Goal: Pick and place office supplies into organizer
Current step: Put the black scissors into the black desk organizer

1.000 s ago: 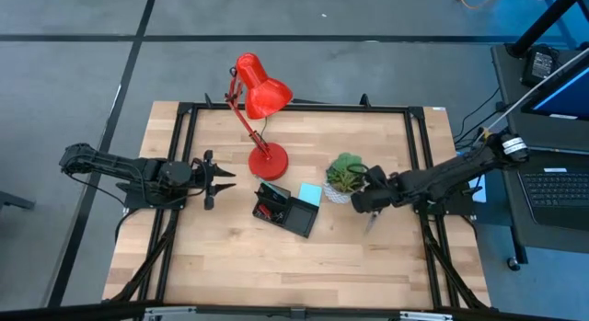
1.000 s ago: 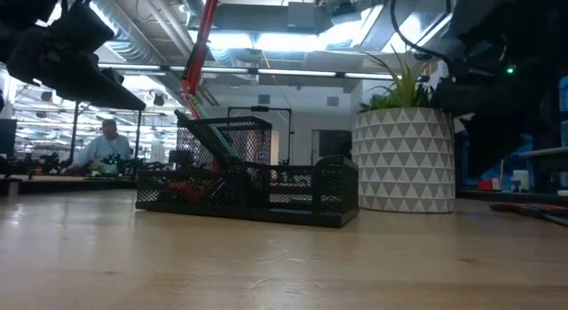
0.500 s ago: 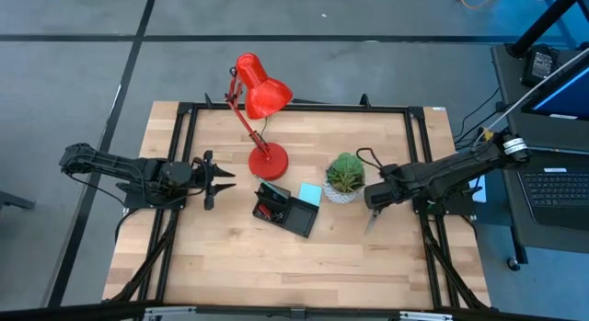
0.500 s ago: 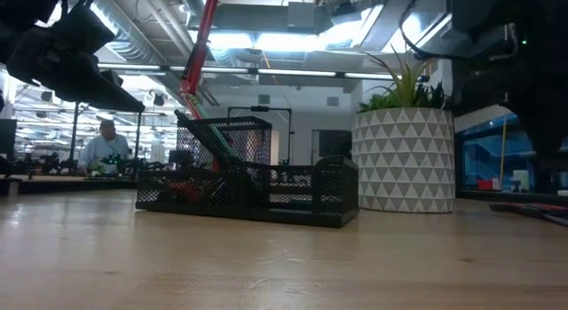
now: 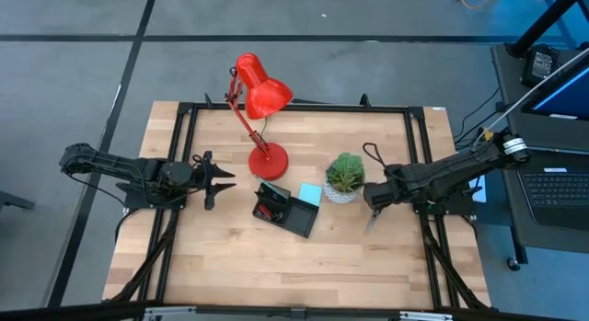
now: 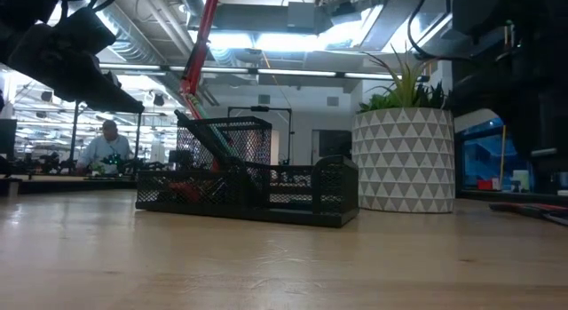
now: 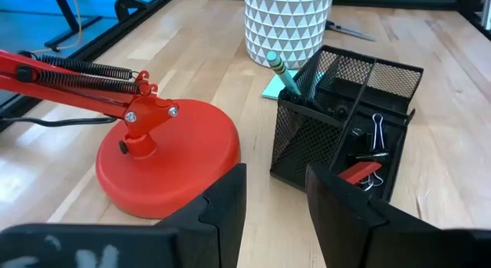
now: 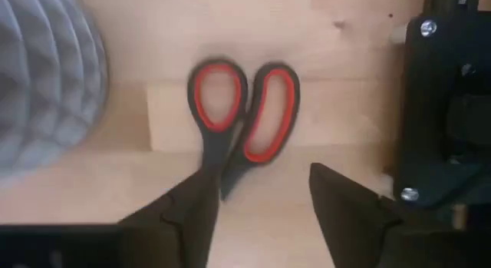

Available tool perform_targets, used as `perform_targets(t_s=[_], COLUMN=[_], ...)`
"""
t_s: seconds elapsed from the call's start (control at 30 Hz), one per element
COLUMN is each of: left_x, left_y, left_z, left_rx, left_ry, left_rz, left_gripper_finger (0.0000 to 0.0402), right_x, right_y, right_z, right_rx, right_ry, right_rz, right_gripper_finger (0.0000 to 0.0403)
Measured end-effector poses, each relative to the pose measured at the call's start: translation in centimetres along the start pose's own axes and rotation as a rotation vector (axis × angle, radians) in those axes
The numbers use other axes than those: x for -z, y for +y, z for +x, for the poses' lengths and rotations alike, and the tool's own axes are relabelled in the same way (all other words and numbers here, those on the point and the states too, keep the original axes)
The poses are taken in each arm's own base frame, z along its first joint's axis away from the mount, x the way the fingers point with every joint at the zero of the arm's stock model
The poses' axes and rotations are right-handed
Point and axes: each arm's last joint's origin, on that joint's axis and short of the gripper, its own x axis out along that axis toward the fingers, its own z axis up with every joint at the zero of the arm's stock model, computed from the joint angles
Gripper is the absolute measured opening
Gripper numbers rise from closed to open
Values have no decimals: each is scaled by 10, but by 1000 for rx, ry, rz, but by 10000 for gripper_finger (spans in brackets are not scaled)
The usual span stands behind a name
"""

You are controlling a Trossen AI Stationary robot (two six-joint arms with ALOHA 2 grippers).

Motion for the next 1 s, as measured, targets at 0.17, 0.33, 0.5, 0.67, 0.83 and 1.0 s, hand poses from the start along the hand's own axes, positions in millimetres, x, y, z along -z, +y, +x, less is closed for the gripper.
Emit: perform_targets(t_s=[0.17, 0.33, 0.5, 0.67, 0.83, 1.0], left_x=[0, 0, 0, 0, 0, 0], left_y=[0, 0, 0, 0, 0, 0], left_z=[0, 0, 0, 0, 0, 0], left_rx=[0, 1, 0, 0, 0, 0], left_ry=[0, 0, 1, 1, 2, 2], left_rz=[0, 0, 1, 2, 2, 2], left_gripper_finger=[130, 130, 130, 130, 130, 130], right_x=[0, 1, 2, 3, 1, 0], right_y=[3, 5, 3, 0, -2, -2], right_z=[0, 5, 17, 29, 34, 34], right_rx=[-30, -66, -50, -70, -81, -85], right_ry=[-14, 0, -6, -17, -62, -92], right_rz=[46, 156, 163, 194, 176, 147], right_gripper_finger=[231, 236, 225, 209, 196, 188])
